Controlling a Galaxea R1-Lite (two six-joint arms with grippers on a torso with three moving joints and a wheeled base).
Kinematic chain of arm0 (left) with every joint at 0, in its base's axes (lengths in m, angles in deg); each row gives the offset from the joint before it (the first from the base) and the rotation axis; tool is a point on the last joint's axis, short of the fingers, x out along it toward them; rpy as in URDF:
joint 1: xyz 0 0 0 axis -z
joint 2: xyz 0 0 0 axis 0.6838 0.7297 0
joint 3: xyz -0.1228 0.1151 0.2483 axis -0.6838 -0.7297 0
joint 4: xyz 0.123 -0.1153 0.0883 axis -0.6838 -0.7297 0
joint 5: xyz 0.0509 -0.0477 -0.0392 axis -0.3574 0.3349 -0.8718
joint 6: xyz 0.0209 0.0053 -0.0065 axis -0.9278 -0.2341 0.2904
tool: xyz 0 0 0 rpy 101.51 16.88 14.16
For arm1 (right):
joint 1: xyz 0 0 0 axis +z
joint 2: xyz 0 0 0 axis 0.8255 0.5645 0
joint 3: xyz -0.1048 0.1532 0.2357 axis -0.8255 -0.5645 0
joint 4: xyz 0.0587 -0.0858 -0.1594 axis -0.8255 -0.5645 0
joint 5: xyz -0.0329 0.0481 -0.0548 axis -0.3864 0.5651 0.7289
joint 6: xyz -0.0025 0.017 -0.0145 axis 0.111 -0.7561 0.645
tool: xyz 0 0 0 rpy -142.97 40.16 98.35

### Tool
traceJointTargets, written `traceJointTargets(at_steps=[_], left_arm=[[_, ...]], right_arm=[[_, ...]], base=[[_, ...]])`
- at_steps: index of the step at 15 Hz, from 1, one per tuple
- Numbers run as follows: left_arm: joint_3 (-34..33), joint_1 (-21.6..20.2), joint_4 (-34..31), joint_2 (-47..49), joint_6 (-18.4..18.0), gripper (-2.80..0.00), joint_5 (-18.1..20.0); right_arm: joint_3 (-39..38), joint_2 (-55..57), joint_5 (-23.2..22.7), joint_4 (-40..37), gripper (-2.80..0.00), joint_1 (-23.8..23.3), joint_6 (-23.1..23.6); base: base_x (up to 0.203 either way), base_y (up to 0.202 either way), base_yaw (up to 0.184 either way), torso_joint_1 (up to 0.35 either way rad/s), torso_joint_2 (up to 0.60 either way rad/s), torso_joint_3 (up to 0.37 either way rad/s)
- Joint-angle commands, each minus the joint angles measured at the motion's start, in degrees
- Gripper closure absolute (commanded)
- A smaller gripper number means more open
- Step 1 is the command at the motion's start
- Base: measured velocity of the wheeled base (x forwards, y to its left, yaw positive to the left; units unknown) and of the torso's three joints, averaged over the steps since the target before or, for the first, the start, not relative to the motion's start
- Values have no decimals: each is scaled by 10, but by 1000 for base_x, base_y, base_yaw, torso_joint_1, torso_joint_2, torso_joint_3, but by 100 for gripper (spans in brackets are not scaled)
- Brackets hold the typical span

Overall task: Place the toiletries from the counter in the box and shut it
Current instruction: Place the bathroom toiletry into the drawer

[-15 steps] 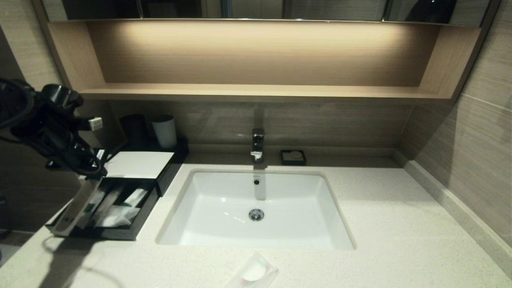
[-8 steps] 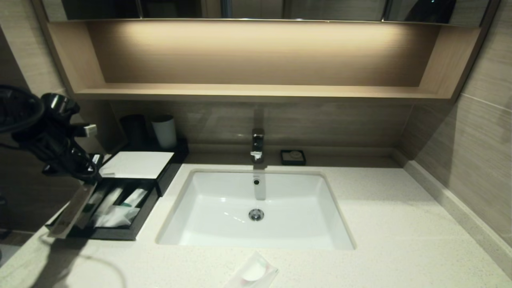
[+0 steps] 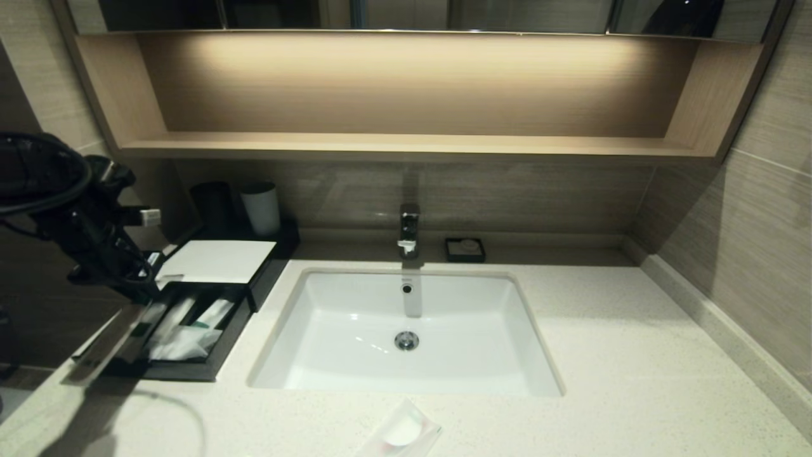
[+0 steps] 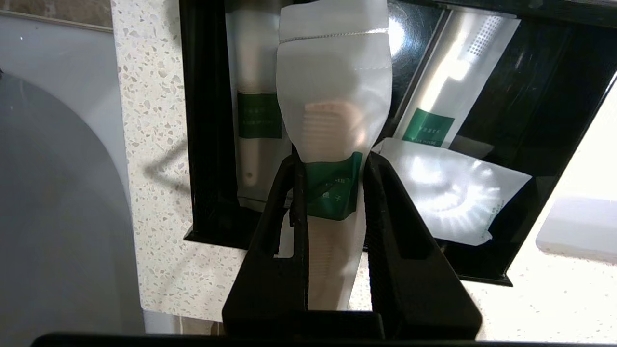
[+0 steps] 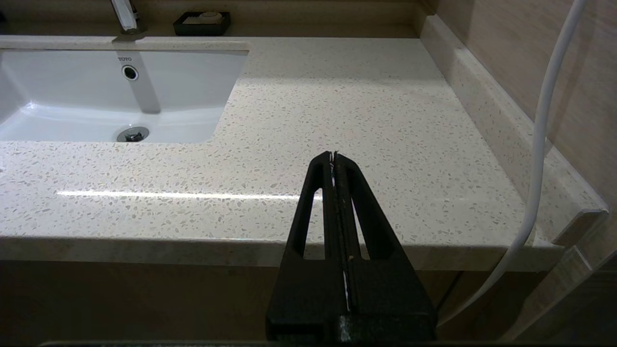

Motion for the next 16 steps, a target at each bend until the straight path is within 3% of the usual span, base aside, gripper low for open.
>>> traceJointTargets(at_steps=[1, 16], left_arm=[[3, 0, -2, 20, -1, 0, 0], [3, 8, 7, 56, 21, 0, 1]], right_arm=[[-1, 0, 0, 0, 0, 0, 0], [-1, -1, 0, 0, 0, 0, 0]], base=[[0, 0, 0, 0, 0, 0], [0, 0, 0, 0, 0, 0]])
